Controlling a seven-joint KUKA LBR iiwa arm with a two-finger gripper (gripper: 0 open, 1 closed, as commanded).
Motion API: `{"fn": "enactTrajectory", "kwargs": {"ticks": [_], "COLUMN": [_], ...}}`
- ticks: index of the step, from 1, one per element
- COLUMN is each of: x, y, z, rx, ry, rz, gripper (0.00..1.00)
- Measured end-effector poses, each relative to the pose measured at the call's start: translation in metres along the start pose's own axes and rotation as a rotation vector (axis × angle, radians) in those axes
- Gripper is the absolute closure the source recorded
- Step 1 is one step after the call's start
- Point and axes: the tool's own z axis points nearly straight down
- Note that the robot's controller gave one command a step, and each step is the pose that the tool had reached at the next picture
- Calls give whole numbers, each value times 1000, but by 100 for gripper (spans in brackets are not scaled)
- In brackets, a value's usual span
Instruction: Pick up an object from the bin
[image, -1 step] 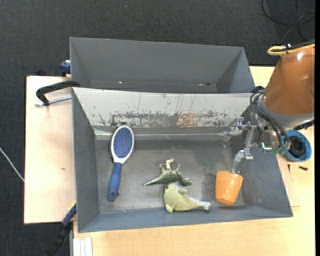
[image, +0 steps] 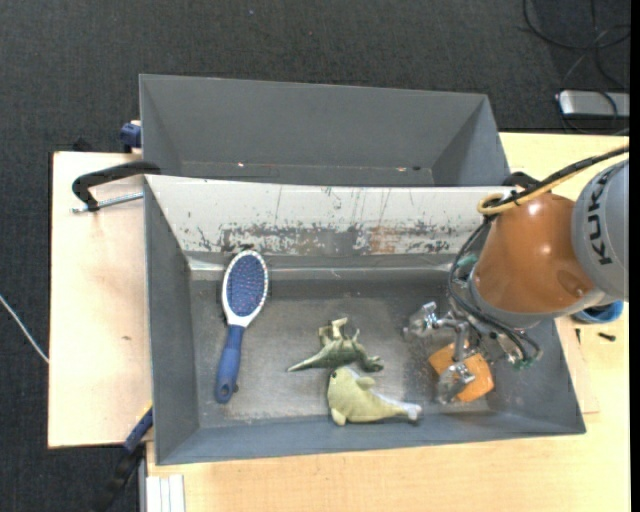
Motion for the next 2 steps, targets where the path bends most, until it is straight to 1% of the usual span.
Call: {"fn": "enactTrajectory", "kwargs": {"ticks": [1, 2], "x": [-31, -31], "y": [-47, -47], "z": [-1, -3], "rx": [0, 1], "ry": [-6, -4], "rz": [288, 285], "gripper": [0, 100]}}
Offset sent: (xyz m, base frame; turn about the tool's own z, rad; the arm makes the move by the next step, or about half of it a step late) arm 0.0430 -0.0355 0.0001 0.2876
